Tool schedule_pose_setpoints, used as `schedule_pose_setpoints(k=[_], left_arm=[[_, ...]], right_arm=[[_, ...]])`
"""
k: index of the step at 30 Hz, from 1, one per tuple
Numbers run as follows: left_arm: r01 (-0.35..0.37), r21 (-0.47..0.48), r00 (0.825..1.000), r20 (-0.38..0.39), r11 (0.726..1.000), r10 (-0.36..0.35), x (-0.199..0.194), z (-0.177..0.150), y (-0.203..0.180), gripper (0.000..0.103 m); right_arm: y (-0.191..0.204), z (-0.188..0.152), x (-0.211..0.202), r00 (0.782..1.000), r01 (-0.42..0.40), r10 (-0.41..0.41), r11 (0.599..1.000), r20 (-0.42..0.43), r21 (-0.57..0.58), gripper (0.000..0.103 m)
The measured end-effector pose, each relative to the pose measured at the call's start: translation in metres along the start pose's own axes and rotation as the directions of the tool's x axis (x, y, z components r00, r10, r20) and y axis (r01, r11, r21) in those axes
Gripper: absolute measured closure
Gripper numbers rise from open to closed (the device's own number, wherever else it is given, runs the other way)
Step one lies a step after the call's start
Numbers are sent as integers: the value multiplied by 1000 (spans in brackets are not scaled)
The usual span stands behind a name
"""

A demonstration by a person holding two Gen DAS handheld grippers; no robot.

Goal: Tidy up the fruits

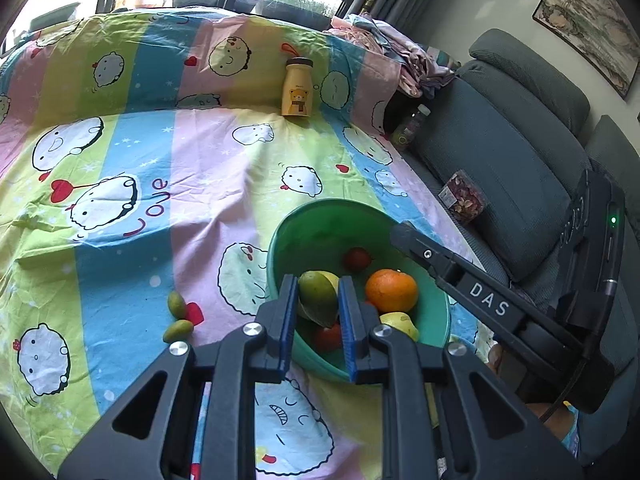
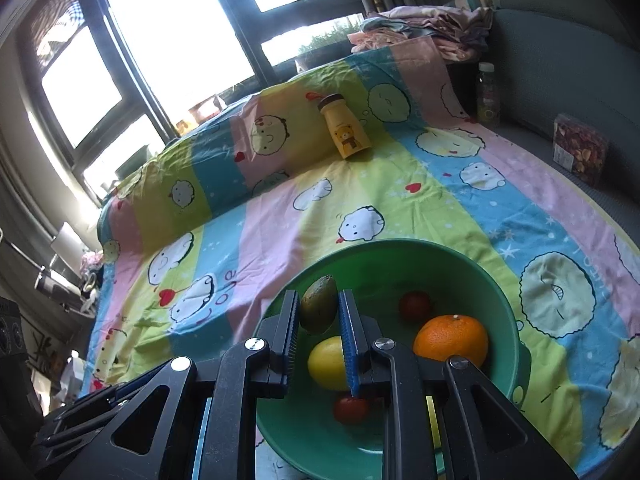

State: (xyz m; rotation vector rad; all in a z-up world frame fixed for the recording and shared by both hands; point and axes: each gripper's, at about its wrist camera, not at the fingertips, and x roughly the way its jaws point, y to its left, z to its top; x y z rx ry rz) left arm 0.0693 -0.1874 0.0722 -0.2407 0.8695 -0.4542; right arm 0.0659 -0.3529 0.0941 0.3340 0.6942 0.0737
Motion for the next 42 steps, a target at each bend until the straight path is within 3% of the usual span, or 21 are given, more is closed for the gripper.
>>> schedule_pose_setpoints(k=[14, 42], left_arm=[[39, 29, 996, -79, 999, -36, 41, 4, -25, 83], [43, 35, 977, -212, 998, -35, 88, -6, -34, 83]], right_arm=[[-46, 2, -2, 999, 32, -31, 994, -9, 102, 81], [-54, -4, 22, 988, 106, -95, 990, -120, 91, 81]])
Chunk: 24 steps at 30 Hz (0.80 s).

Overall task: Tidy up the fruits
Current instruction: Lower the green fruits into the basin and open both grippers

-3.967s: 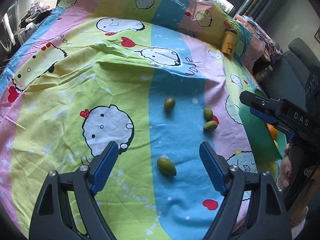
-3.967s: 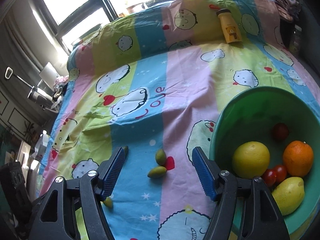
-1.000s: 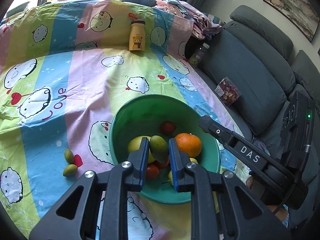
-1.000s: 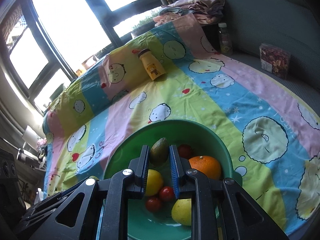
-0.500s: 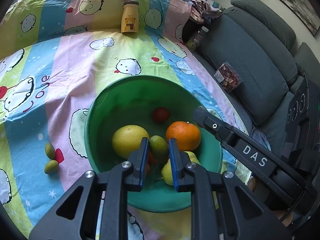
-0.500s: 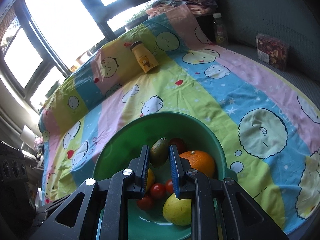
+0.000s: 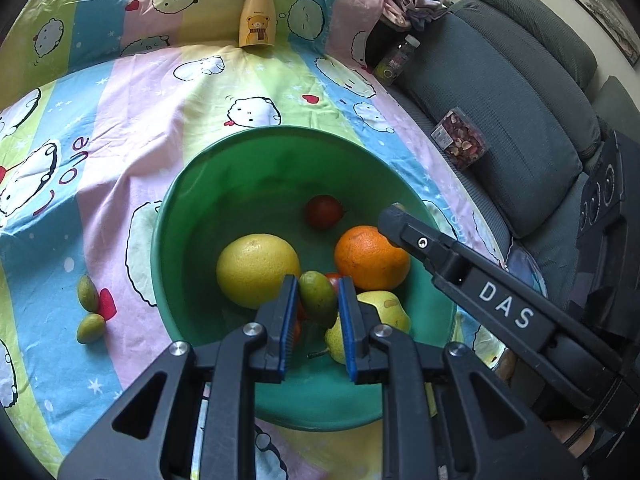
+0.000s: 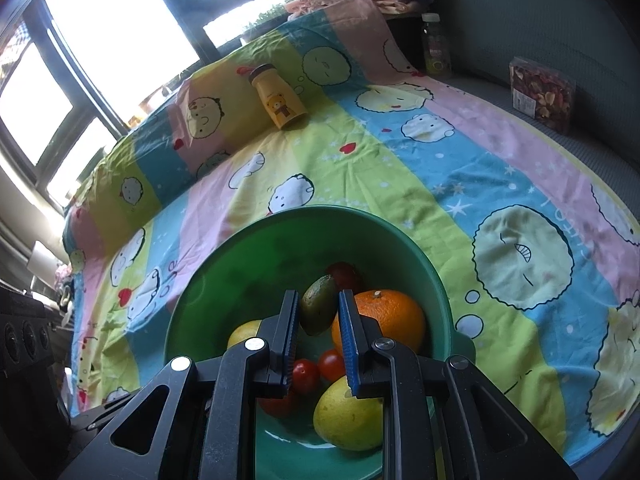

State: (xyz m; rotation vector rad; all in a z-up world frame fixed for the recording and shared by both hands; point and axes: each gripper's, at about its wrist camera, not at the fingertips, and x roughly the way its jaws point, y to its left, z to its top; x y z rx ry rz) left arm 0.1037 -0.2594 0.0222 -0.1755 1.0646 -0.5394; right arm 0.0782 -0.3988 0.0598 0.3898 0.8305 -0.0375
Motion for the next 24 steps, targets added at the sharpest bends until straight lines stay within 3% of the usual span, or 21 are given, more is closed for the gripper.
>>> schedule_pose_setpoints(k=[24], left_arm=[[-34, 10, 999, -33, 999, 34, 10, 0, -2, 83]], right_arm=[[3, -3, 16, 996, 65, -66, 998, -55, -25, 81]])
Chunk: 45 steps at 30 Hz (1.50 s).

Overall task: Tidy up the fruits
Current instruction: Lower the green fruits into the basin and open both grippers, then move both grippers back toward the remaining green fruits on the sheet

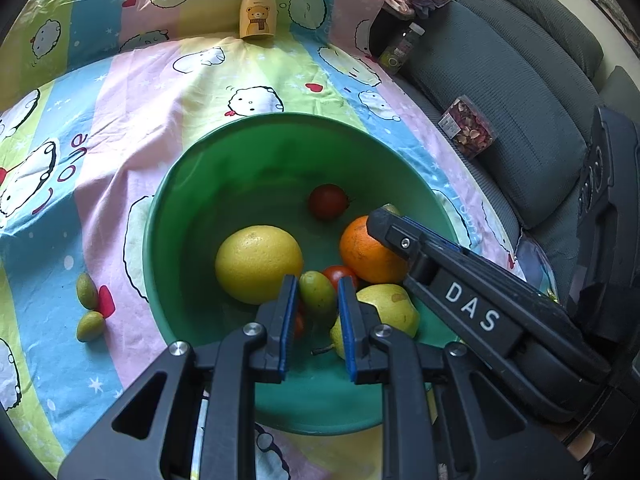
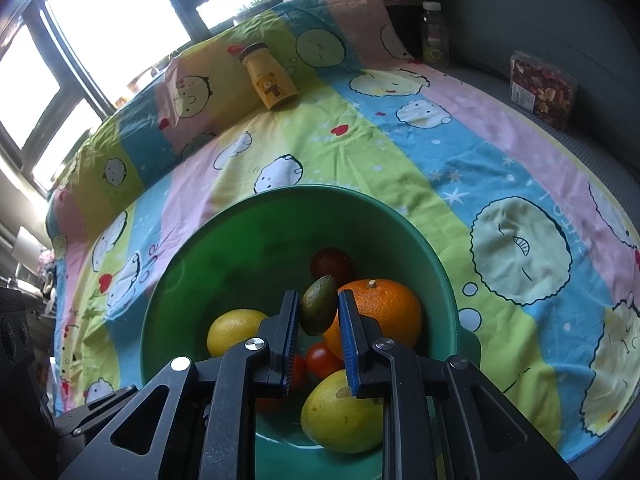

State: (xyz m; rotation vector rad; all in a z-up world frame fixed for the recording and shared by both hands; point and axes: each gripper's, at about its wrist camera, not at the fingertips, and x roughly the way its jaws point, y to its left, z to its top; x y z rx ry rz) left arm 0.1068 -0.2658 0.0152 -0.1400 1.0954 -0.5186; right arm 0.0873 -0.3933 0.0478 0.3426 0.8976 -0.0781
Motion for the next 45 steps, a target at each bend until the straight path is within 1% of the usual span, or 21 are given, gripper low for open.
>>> schedule_pose_setpoints(k=[11, 12, 15, 17, 19, 21, 22, 23, 25, 29, 32, 34, 35, 36, 38, 39, 40, 42, 43, 44, 45], left_arm=[[-9, -7, 1000, 2, 1000, 9, -1, -2, 2, 83], [-7, -8, 1000, 2, 1000, 7, -3, -3, 2, 81], [28, -18, 999, 17, 999, -27, -14, -7, 4, 69], [23, -14, 999, 42, 1000, -22, -25, -10, 6, 63], [-12, -4, 997, 80, 1000, 12, -38, -13, 8, 55], [-38, -4, 992, 118, 999, 38, -53, -17, 15, 47], [-49, -13, 990, 131, 999, 50, -60, -19, 21, 43], [-58, -26, 988, 141, 998, 61, -66, -22, 28, 42], [-76, -58, 985, 153, 995, 84, -79, -28, 44, 39], [-136, -113, 971, 180, 984, 155, -100, -42, 82, 38], [-187, -173, 946, 233, 967, 225, -116, -55, 111, 38], [-222, -178, 935, 239, 959, 261, -121, -60, 127, 38], [-224, -190, 932, 244, 956, 267, -122, -64, 135, 38], [-215, -204, 933, 246, 955, 263, -122, -67, 143, 38], [-167, -232, 941, 254, 958, 226, -118, -74, 157, 40], [-140, -241, 945, 257, 960, 202, -115, -77, 162, 40], [-117, -238, 951, 252, 964, 177, -111, -79, 166, 40], [-92, -216, 965, 223, 972, 140, -102, -77, 167, 41], [-86, -199, 967, 218, 976, 130, -98, -77, 165, 45], [-79, -184, 968, 221, 980, 120, -95, -76, 164, 46], [-69, -165, 969, 225, 984, 106, -93, -77, 163, 48]], right_arm=[[0, 0, 1, 1000, 5, -5, 1000, -2, 1, 81], [0, 0, 1, 1000, 9, -9, 1000, -2, 0, 81], [1, 1, 0, 999, 37, -37, 999, 4, -8, 81], [2, 1, 0, 999, 48, -48, 999, 3, -9, 76], [4, 0, -3, 999, 42, -42, 999, 11, -10, 62], [9, -1, -8, 999, 38, -38, 999, 27, -20, 54], [12, -1, -12, 999, 35, -34, 999, 37, -25, 52], [16, -2, -15, 999, 28, -27, 999, 48, -32, 51], [25, -4, -22, 998, 5, -2, 999, 63, -50, 49], [52, -8, -28, 995, -74, 81, 991, 60, -112, 47], [76, -14, -26, 987, -152, 157, 974, 21, -166, 47], [94, -19, -23, 979, -200, 203, 959, -6, -198, 47], [102, -22, -22, 971, -237, 239, 949, -18, -207, 47], [109, -25, -22, 958, -286, 286, 935, -27, -212, 47], [124, -29, -21, 925, -377, 376, 897, -50, -230, 47], [133, -33, -19, 920, -391, 388, 888, -64, -242, 47], [140, -36, -16, 924, -381, 375, 888, -73, -257, 47], [154, -42, -7, 944, -331, 320, 897, -83, -294, 49], [161, -45, -2, 948, -319, 304, 897, -96, -307, 55], [166, -47, 5, 946, -323, 300, 892, -120, -315, 58], [169, -48, 12, 942, -333, 299, 888, -150, -318, 65]])
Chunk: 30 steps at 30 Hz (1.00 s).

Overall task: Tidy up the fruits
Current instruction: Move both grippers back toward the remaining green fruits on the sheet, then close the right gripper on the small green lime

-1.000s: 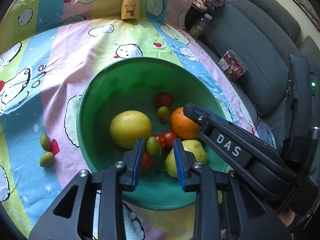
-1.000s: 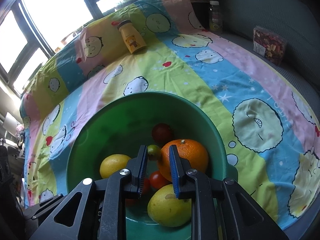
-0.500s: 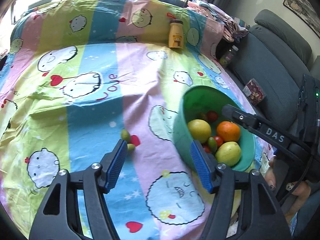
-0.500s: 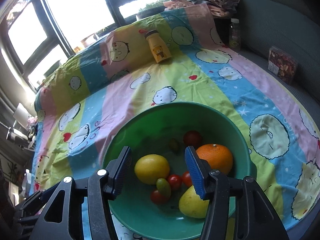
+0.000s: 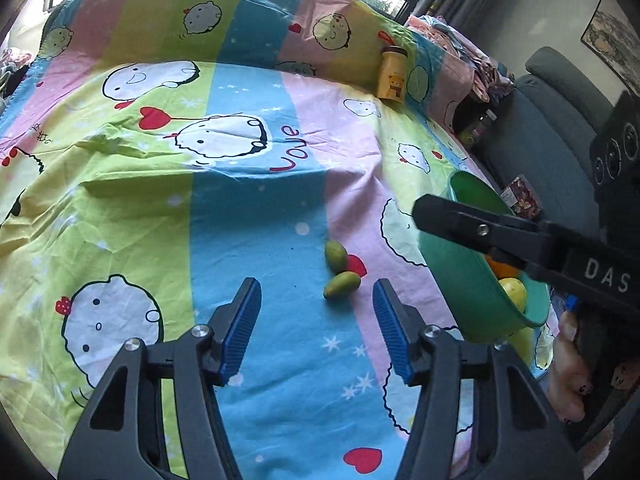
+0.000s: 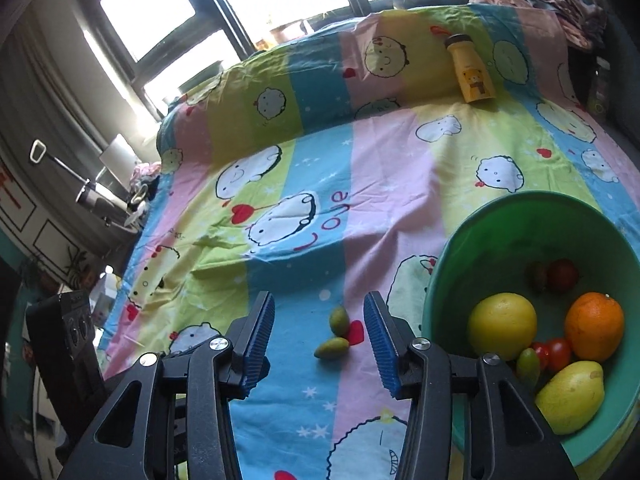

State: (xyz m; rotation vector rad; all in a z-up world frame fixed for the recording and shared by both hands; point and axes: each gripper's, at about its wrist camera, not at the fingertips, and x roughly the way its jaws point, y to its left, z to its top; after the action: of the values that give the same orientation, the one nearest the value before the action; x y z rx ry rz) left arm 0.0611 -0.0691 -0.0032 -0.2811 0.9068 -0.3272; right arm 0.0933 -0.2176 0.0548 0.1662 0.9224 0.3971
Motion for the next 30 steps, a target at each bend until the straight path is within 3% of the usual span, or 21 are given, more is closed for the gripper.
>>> schedule_pose_setpoints(k=[2, 4, 7, 13, 17, 22, 30], left_arm=[[38, 11, 999, -4, 999, -38, 5, -2, 0, 53], [60, 5, 998, -9, 998, -60, 10, -2, 1, 65], [107, 20, 994, -34, 994, -106, 18, -2, -2, 70], [152, -3, 985, -87, 988, -151, 34, 0, -4, 70], [174, -29, 976, -131, 984, -177, 44, -1, -3, 70], [148, -39, 976, -155, 988, -152, 54, -1, -1, 70], [186, -85, 964, -178, 979, -199, 63, 3, 1, 72]], right_arm=[[2, 0, 13, 999, 6, -7, 1000, -39, -12, 70], [4, 1, 25, 998, 13, -15, 999, -56, -31, 72], [2, 3, 44, 993, -12, 9, 1000, -117, -24, 72], [1, 0, 71, 980, 34, -42, 998, -197, -43, 73], [5, 1, 79, 977, 57, -71, 996, -202, -74, 73], [6, 1, 84, 973, 105, -123, 990, -197, -97, 73], [8, 1, 89, 963, 156, -182, 978, -200, -139, 73]])
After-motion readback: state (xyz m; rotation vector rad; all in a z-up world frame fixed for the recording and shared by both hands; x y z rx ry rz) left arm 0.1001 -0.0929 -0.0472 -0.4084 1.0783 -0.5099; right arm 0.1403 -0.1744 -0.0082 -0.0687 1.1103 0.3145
